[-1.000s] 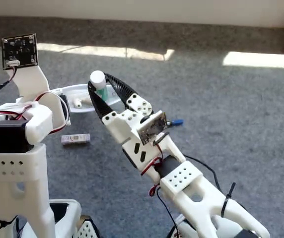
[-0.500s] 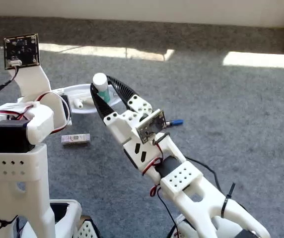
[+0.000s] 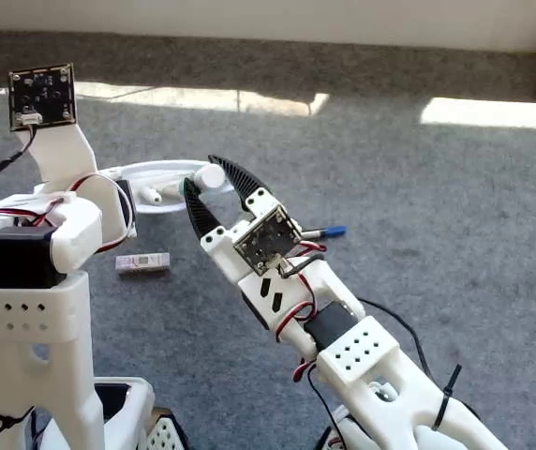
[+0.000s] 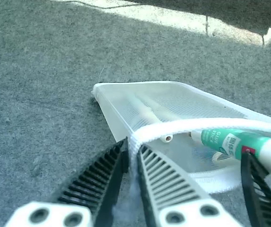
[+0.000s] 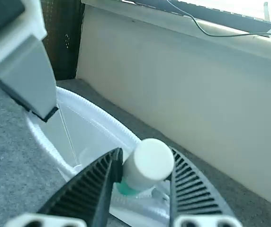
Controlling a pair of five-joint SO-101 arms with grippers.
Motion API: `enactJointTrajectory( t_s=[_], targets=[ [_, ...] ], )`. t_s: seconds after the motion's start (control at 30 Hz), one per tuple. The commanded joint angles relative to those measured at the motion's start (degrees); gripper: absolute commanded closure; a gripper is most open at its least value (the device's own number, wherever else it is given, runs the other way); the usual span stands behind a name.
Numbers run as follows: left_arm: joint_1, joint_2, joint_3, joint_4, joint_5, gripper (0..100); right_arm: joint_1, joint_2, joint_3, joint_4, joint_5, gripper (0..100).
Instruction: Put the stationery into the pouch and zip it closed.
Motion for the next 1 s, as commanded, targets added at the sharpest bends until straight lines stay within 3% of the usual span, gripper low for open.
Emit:
enactJointTrajectory(
  t_s=[0.0,0.27,0.6,0.8,0.97],
  targets=[
    [0.31,-0.04,-3.12,0.00,-0.53,99,1.19,-3.65,-0.40,2.42,0.53,86.5],
    [-2.15,-0.04,-3.12,-0.18,-0.53,99,1.10,-11.30,-0.48,9.19,0.53,86.5],
    [-2.42,-0.04,-3.12,0.00,-0.53,99,-4.09,-12.88,-0.40,13.93,0.79,90.6],
    [-2.42,-0.31,-1.98,-0.44,-0.53,99,-4.09,-12.97,-0.40,15.08,0.53,83.1],
    [-2.42,-0.31,-1.98,-0.44,-0.53,99,-4.00,-15.43,-3.12,21.67,0.44,83.1]
  ],
)
